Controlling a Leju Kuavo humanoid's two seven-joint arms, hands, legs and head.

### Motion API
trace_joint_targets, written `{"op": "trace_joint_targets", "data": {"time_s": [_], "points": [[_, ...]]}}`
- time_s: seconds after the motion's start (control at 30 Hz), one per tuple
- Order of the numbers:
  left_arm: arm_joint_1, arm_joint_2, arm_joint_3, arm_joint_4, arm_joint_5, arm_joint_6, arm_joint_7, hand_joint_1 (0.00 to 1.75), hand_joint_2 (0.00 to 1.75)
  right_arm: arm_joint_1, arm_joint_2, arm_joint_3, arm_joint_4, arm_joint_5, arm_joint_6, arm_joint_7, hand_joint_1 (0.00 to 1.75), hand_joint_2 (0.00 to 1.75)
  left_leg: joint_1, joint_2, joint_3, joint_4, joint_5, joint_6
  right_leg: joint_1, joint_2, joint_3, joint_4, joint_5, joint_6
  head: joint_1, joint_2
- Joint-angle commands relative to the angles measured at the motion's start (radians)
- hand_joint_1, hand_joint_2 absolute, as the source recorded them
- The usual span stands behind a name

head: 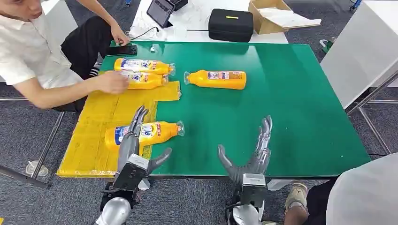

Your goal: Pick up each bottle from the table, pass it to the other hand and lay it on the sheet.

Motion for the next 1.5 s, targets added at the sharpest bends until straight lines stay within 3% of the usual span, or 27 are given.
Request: {"op": "trace_joint_targets", "data": {"time_s": [0.03, 0.13, 0.23, 0.27, 0.37, 0.43, 0.63, 0.7, 0.87, 1.17, 1.33, 1.5], "points": [[0.015, -0.003, -0.009, -0.033, 0.030, -0.004, -0.007, 0.00, 1.75, -0.016, -0.057, 0.020, 0.054, -0.001, 0.021, 0.001, 0.00, 0.00, -0.001, 0.001, 0.004, -0.001, -0.001, 0.001, 0.000, -0.001, 0.004, -0.001, -0.001, -0.001, 0.000, 0.000], [0.034, -0.002, -0.014, -0.043, 0.065, -0.001, 0.012, 0.00, 1.75, -0.070, -0.064, -0.012, 0.271, 0.097, 0.091, 0.037, 0.00, 0.00, 0.000, 0.001, 0.005, -0.002, -0.001, 0.001, 0.000, 0.000, 0.005, -0.002, 0.000, -0.001, 0.000, 0.000], [0.045, -0.011, -0.016, -0.047, 0.126, -0.018, 0.040, 0.00, 1.75, -0.104, -0.103, -0.071, 0.327, 0.315, 0.067, 0.094, 0.00, 0.00, 0.000, 0.001, 0.005, -0.002, -0.001, 0.001, 0.000, 0.000, 0.006, -0.003, 0.000, -0.001, 0.000, 0.000], [0.044, -0.013, -0.022, -0.044, 0.140, -0.023, 0.047, 0.00, 1.75, -0.121, -0.127, -0.092, 0.340, 0.410, 0.045, 0.121, 0.00, 1.75, 0.000, 0.001, 0.004, -0.002, 0.000, 0.001, 0.000, 0.000, 0.004, -0.002, 0.000, 0.000, 0.000, 0.000], [0.027, -0.023, -0.036, -0.015, 0.159, -0.026, 0.061, 0.00, 1.75, -0.172, -0.256, -0.072, 0.370, 0.674, 0.073, 0.220, 0.00, 1.75, -0.001, -0.002, 0.006, -0.002, 0.000, 0.003, -0.001, -0.004, 0.008, -0.003, -0.001, 0.000, 0.000, 0.000], [0.019, -0.031, -0.037, 0.004, 0.167, -0.021, 0.072, 0.00, 1.75, -0.187, -0.286, -0.088, 0.387, 0.730, 0.069, 0.228, 0.00, 1.75, -0.001, -0.002, 0.003, -0.001, 0.000, 0.002, -0.001, -0.003, 0.005, -0.002, 0.000, 0.000, 0.000, 0.000], [0.014, -0.041, -0.030, 0.018, 0.173, 0.006, 0.080, 0.00, 1.75, -0.205, -0.291, -0.091, 0.413, 0.794, 0.037, 0.258, 0.00, 1.75, -0.002, -0.001, 0.003, -0.001, 0.000, 0.002, -0.002, -0.003, 0.005, -0.001, 0.000, 0.000, 0.000, 0.000], [0.008, -0.038, -0.029, 0.020, 0.176, 0.019, 0.083, 0.00, 1.75, -0.213, -0.293, -0.071, 0.441, 0.885, 0.010, 0.314, 0.00, 1.75, -0.002, -0.001, 0.005, -0.001, -0.001, 0.002, -0.002, -0.003, 0.006, -0.001, -0.001, 0.000, 0.000, 0.000], [0.003, -0.026, -0.029, 0.012, 0.147, 0.022, 0.093, 0.00, 1.75, -0.285, -0.344, -0.030, 0.579, 0.985, 0.071, 0.400, 0.00, 1.75, -0.001, 0.000, 0.003, -0.001, 0.000, 0.002, 0.000, -0.002, 0.004, -0.001, 0.000, 0.000, 0.000, 0.000], [0.012, -0.044, -0.097, 0.075, 0.157, -0.011, 0.105, 0.00, 1.75, -0.384, -0.352, -0.028, 0.729, 0.974, 0.147, 0.427, 0.00, 1.75, -0.002, 0.000, 0.002, -0.001, 0.000, 0.002, -0.002, -0.001, 0.004, -0.001, 0.000, 0.000, 0.000, 0.000], [-0.029, -0.046, -0.119, 0.112, 0.177, -0.026, 0.117, 0.00, 1.75, -0.546, -0.330, -0.043, 0.991, 0.919, 0.223, 0.436, 0.00, 1.75, -0.003, 0.002, 0.006, -0.001, -0.001, 0.002, -0.002, 0.000, 0.007, -0.001, 0.000, -0.001, 0.000, 0.000], [-0.052, -0.045, -0.135, 0.130, 0.183, -0.034, 0.117, 0.00, 1.75, -0.611, -0.322, -0.067, 1.088, 0.889, 0.242, 0.431, 0.00, 1.75, -0.002, 0.001, 0.004, 0.000, 0.000, 0.002, -0.002, -0.001, 0.005, -0.001, 0.001, 0.000, -0.001, 0.000]]}}
